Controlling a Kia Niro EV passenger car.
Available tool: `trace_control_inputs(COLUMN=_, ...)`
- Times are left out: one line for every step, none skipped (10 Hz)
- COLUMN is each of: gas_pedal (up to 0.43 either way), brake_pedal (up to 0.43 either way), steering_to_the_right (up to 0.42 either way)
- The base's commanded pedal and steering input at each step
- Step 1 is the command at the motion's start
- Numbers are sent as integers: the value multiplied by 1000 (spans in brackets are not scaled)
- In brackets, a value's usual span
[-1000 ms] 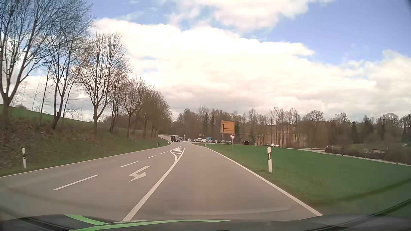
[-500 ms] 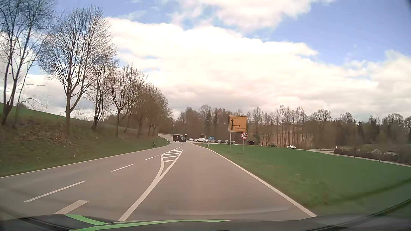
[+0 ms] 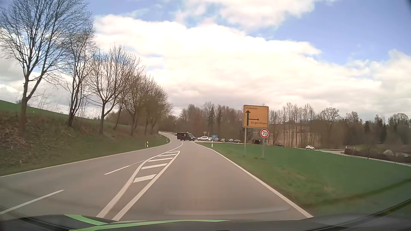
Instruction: Follow the waypoints while adhering to traffic rules and regulations
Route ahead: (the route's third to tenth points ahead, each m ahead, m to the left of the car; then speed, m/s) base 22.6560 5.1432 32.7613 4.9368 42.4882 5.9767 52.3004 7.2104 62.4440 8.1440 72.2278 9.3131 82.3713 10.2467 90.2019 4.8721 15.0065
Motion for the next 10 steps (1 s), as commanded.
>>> trace_control_inputs(gas_pedal=0, brake_pedal=12, steering_to_the_right=-6)
trace_control_inputs(gas_pedal=0, brake_pedal=12, steering_to_the_right=-6)
trace_control_inputs(gas_pedal=0, brake_pedal=12, steering_to_the_right=-6)
trace_control_inputs(gas_pedal=0, brake_pedal=12, steering_to_the_right=-6)
trace_control_inputs(gas_pedal=0, brake_pedal=18, steering_to_the_right=-6)
trace_control_inputs(gas_pedal=0, brake_pedal=37, steering_to_the_right=-6)
trace_control_inputs(gas_pedal=0, brake_pedal=55, steering_to_the_right=-6)
trace_control_inputs(gas_pedal=0, brake_pedal=67, steering_to_the_right=-6)
trace_control_inputs(gas_pedal=0, brake_pedal=73, steering_to_the_right=-6)
trace_control_inputs(gas_pedal=0, brake_pedal=73, steering_to_the_right=-6)
